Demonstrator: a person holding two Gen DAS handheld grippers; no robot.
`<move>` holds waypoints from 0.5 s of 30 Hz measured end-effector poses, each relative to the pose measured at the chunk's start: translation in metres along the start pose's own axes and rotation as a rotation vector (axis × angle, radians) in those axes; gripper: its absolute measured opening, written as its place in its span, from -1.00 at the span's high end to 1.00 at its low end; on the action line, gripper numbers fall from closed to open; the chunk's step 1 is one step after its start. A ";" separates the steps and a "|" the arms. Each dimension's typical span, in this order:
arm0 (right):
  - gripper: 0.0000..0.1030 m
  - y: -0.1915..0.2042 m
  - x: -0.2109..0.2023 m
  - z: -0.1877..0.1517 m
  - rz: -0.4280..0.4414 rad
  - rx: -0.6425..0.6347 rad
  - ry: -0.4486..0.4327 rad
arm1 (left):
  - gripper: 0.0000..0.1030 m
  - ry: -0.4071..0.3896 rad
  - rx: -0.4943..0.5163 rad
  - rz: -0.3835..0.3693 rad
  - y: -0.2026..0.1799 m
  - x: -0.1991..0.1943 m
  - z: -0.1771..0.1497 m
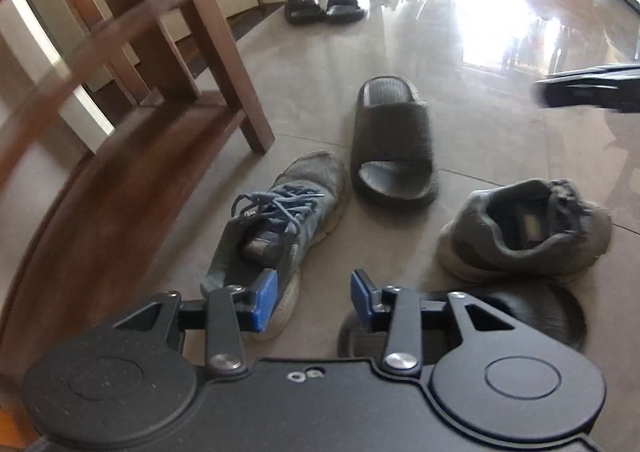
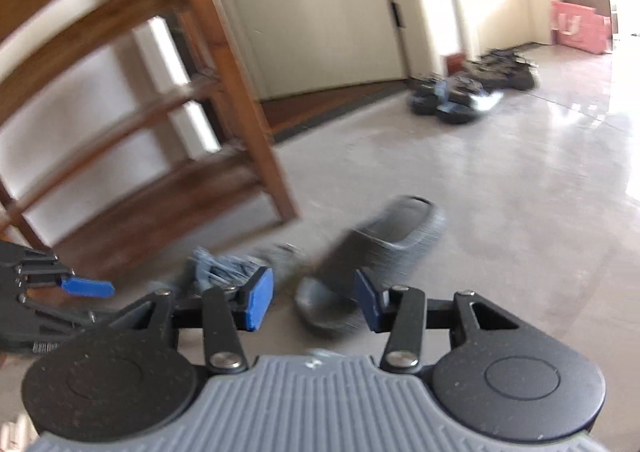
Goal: Organize scattered shoes
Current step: 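Grasp a grey sneaker by its laces with the left gripper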
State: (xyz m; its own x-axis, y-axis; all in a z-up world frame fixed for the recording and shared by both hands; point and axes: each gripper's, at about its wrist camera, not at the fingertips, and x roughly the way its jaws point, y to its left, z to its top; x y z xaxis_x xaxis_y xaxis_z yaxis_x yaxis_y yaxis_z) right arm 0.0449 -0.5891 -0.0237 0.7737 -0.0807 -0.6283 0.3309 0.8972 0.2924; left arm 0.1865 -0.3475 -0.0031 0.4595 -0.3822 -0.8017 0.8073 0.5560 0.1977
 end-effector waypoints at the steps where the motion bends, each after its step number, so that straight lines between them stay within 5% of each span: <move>1: 0.03 -0.004 -0.001 -0.002 -0.014 0.006 0.012 | 0.21 -0.009 -0.013 -0.006 0.003 0.010 -0.001; 9: 0.03 -0.017 -0.012 -0.012 -0.170 -0.095 0.089 | 0.31 -0.081 -0.114 -0.050 0.027 0.090 -0.011; 11: 0.03 -0.013 -0.009 -0.010 -0.187 -0.127 0.099 | 0.63 -0.100 -0.134 -0.071 0.033 0.096 -0.012; 15: 0.03 0.019 0.001 -0.002 -0.127 -0.232 0.150 | 0.81 -0.138 -0.164 -0.128 0.047 0.082 -0.009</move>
State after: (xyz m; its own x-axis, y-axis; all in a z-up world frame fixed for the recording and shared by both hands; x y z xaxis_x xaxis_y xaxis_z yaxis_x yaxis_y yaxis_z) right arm 0.0508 -0.5716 -0.0197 0.6401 -0.1495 -0.7536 0.2747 0.9606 0.0427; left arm 0.2582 -0.3460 -0.0644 0.4122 -0.5483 -0.7276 0.7968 0.6043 -0.0040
